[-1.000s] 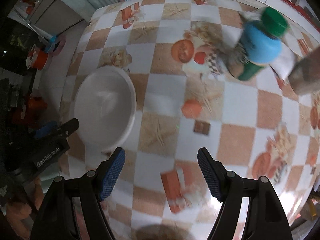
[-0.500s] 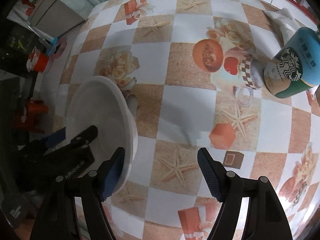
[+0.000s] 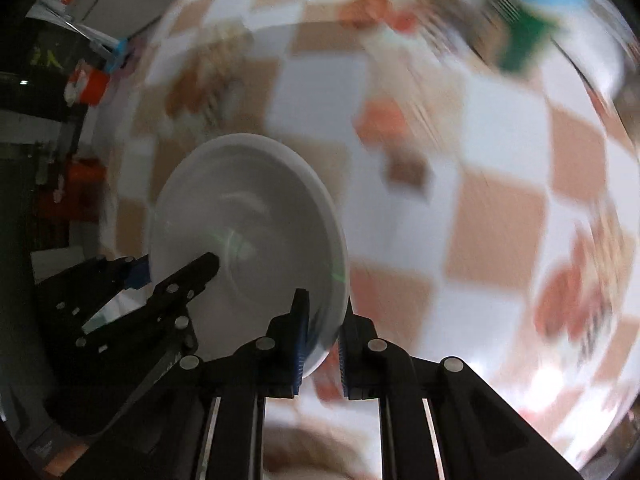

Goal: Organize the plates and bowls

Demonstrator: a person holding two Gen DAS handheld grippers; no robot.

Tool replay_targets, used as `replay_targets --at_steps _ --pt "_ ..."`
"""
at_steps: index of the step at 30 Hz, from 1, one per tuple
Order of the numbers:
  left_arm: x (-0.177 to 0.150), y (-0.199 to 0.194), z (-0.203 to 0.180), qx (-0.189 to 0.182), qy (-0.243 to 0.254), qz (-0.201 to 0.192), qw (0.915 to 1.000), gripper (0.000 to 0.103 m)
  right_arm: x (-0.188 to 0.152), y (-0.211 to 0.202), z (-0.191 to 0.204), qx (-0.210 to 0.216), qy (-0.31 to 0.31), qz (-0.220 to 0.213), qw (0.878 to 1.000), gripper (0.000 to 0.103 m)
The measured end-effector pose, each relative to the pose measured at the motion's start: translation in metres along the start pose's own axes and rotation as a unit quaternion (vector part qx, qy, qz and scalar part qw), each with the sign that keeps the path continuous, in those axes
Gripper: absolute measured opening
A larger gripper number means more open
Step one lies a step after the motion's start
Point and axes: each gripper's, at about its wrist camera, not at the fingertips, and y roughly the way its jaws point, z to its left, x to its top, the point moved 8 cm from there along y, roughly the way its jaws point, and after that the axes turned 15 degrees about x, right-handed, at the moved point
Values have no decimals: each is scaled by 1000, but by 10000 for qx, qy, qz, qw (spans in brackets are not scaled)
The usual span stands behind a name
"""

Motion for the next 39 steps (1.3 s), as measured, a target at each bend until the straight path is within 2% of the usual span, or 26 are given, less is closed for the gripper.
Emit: replay_targets --at_steps 4,8,11,18,23,32,39 --pt "-38 -7 -29 34 307 -14 9995 30 -59 2 -19 89 258 127 9995 15" --pt "-56 -11 -42 191 398 -53 9990 31 -85 3 -29 155 541 17 9984 15" --pt "-59 -10 -40 119 158 157 9997 31 -95 3 -29 105 513 -21 9986 15" --pt "-57 0 -21 146 -214 321 9991 33 -100 5 -18 -30 235 59 9997 15" --pt "-58 -1 -21 324 -129 257 9991 34 -95 17 -11 -27 247 46 9997 16" --pt "-48 -17 -51 457 -165 244 9985 34 -96 10 -25 71 235 30 9997 16" --pt "-50 -18 -53 477 -215 251 9983 36 -96 13 -22 1 150 53 9999 16"
